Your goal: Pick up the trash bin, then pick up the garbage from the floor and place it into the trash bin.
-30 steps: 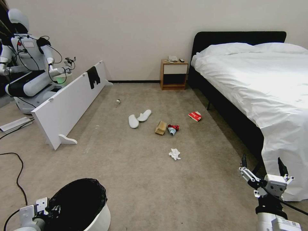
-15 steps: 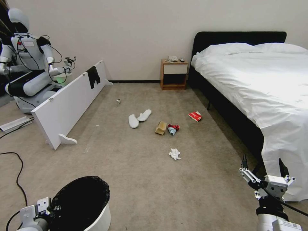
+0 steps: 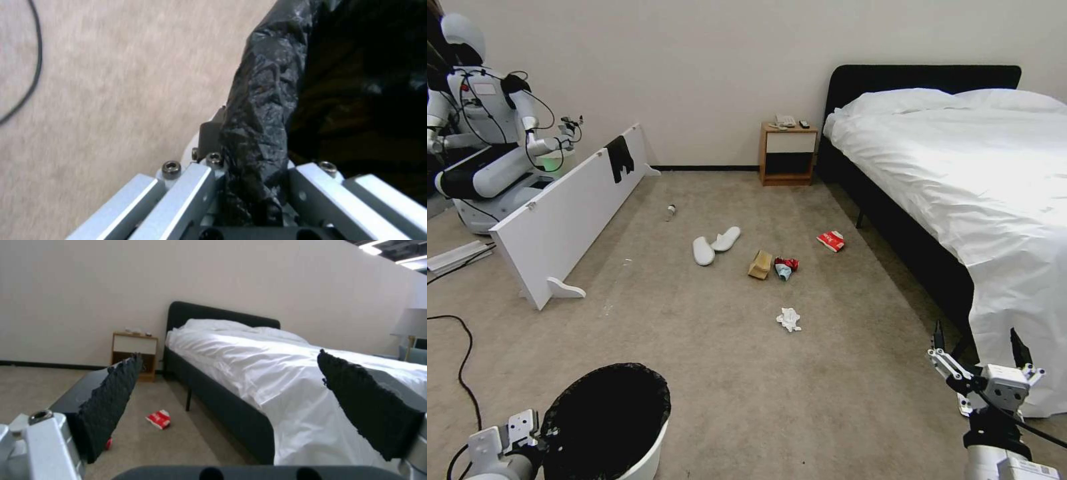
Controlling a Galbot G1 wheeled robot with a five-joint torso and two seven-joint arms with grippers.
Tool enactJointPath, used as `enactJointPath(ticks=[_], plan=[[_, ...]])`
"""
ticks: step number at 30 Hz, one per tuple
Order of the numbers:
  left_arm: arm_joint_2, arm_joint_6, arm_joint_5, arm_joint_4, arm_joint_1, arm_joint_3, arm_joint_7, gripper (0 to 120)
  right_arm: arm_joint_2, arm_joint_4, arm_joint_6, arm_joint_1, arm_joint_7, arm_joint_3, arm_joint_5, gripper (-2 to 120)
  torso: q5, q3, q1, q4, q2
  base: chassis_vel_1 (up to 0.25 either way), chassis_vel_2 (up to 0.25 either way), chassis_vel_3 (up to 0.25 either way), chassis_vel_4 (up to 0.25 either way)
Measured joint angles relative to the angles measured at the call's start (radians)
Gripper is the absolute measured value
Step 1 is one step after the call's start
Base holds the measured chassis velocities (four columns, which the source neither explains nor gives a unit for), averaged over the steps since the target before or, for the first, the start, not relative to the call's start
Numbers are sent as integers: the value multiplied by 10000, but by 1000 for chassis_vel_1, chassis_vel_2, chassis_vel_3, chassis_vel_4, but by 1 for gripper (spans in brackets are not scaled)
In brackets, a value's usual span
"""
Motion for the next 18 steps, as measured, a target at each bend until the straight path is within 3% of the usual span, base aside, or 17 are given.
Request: enactJointPath(ticks=[4,7,18], plan=[[46,-20,-336,-595,13,-41,-205,3,-2,0,42,-27,24,-12,-59,100,-2,0,0,-1,1,0,0,0,0],[91,-50,-796,-1425,23,-90,-549,3,-14,-13,137,-54,76,-38,-109,100,1,-1,0,1,2,0,0,0,0],[-9,-99,-1248,-2222,24,-173,-985,3,-84,-95,487,-131,-37,-83,-70,100,3,-2,0,2,5,0,0,0,0]])
